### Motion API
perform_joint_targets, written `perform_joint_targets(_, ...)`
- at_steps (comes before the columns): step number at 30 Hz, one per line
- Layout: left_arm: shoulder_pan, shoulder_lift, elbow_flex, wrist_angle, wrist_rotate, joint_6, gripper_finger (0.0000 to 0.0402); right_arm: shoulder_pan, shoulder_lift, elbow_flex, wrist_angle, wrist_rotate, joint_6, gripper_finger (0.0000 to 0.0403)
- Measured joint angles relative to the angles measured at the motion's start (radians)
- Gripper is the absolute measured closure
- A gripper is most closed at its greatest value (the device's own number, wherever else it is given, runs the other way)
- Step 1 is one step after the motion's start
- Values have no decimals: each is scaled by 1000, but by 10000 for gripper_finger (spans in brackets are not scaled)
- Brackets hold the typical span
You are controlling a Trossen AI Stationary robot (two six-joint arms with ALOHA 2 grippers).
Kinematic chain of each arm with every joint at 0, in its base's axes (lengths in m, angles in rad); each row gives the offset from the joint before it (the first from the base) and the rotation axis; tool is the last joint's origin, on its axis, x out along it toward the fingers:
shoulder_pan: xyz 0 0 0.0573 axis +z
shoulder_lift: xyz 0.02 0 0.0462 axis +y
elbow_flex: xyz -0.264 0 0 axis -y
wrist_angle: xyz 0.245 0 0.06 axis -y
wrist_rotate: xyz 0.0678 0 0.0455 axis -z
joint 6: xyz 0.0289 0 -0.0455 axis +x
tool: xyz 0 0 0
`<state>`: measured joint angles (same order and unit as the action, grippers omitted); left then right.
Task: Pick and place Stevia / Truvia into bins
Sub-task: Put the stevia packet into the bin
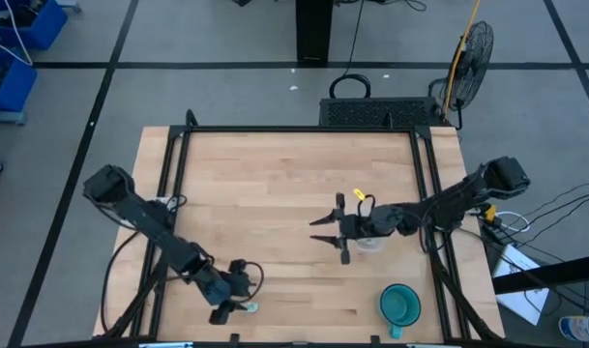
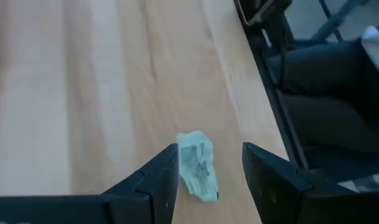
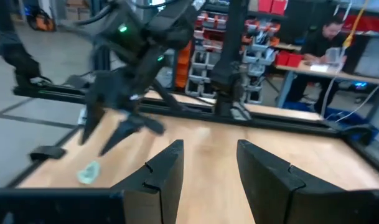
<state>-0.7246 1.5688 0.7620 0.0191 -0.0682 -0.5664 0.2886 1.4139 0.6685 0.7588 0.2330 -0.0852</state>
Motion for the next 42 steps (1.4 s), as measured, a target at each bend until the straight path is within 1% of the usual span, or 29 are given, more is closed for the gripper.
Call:
perform_joint_targets(3, -5, 67, 2, 97, 18, 76, 220, -23, 1, 0, 3, 0, -17, 261)
perform_joint_targets(6, -11, 118, 2, 142, 15, 155, 220, -45, 0, 0, 20, 0, -17, 261)
perform_joint_targets(13, -16, 191, 3, 180, -23, 192, 220, -90, 0, 0, 30, 0, -17, 261)
perform_joint_targets(19, -22, 254, 4, 247, -21, 208, 220, -107, 0, 0, 22, 0, -17, 261)
perform_joint_targets(27, -20, 257, 3, 262, -74, 251, 220, -106, 0, 0, 23, -2, -17, 261)
perform_joint_targets(30, -20, 233, 2, 266, -75, 262, 220, -106, 0, -1, 23, -2, -17, 261)
perform_joint_targets(33, -22, 191, 2, 245, -96, 262, 220, -106, 0, -1, 23, -2, -17, 261)
perform_joint_targets(37, -24, 167, 3, 189, -99, 214, 220, -106, 0, -1, 23, -2, -17, 261)
perform_joint_targets(42, -27, 185, 3, 150, -97, 137, 220, -106, 0, -1, 23, -2, -16, 261)
